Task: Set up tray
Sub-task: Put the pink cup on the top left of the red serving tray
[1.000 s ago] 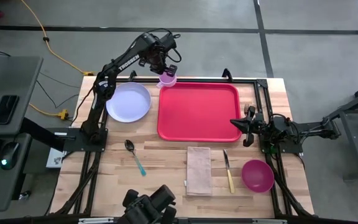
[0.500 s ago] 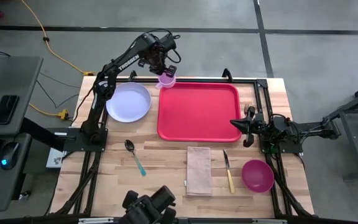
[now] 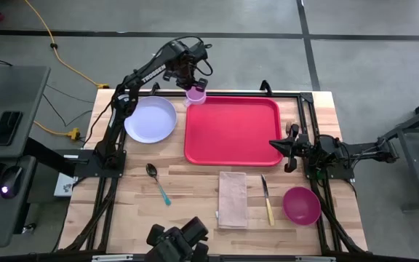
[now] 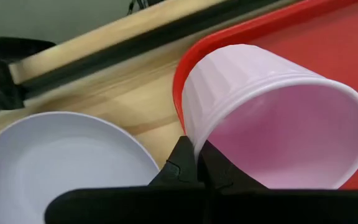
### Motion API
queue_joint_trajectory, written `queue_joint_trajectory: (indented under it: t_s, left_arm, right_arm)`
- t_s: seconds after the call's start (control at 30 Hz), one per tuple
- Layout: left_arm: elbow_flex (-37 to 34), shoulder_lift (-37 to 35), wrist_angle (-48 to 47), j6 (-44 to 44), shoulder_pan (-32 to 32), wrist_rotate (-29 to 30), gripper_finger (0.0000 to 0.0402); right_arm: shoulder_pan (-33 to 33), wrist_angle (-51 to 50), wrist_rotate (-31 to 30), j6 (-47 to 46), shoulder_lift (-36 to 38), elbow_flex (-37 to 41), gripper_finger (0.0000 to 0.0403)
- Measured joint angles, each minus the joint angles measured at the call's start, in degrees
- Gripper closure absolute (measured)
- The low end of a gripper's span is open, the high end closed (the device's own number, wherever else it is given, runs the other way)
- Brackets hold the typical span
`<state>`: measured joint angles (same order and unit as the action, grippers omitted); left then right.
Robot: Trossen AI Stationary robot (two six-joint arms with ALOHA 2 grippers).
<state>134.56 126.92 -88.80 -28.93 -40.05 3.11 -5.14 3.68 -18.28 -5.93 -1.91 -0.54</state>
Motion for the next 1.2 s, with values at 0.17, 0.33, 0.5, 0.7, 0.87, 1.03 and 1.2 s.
queue_joint_trajectory:
  t_s: [0.17,0.33,0.5,0.7,0.87,1.03,1.2]
  left_arm:
    - [-0.07,3.89,0.62,1.11,-0.09,-2.89,0.0389]
    - [-0.09,6.92,0.61,1.91,-0.07,-3.38,0.0389]
    - [-0.09,8.12,1.53,2.92,-0.09,-3.82,0.0389]
    - [-0.07,8.12,4.19,3.17,-0.51,-4.00,0.0389]
    - [-0.07,8.12,3.78,3.01,-1.39,-4.02,0.0389]
    - [-0.07,8.12,2.66,2.97,-2.04,-4.13,0.0389]
    - [-0.07,8.12,3.26,2.89,-1.84,-4.21,0.0389]
  right_arm:
    - [0.01,0.02,-0.22,-0.12,0.00,0.02,0.0402]
    - [-0.01,0.01,-0.22,-0.47,0.00,0.00,0.0402]
    - [-0.01,0.00,-0.22,-1.43,0.00,0.00,0.0402]
    - [0.00,0.00,-0.22,-1.51,0.00,0.00,0.0402]
    - [0.01,0.02,-0.22,-1.53,0.00,0.00,0.0402]
    - [-0.01,0.02,-0.22,-1.53,0.00,0.00,0.0402]
    - [-0.01,0.02,-0.22,-1.53,0.00,0.00,0.0402]
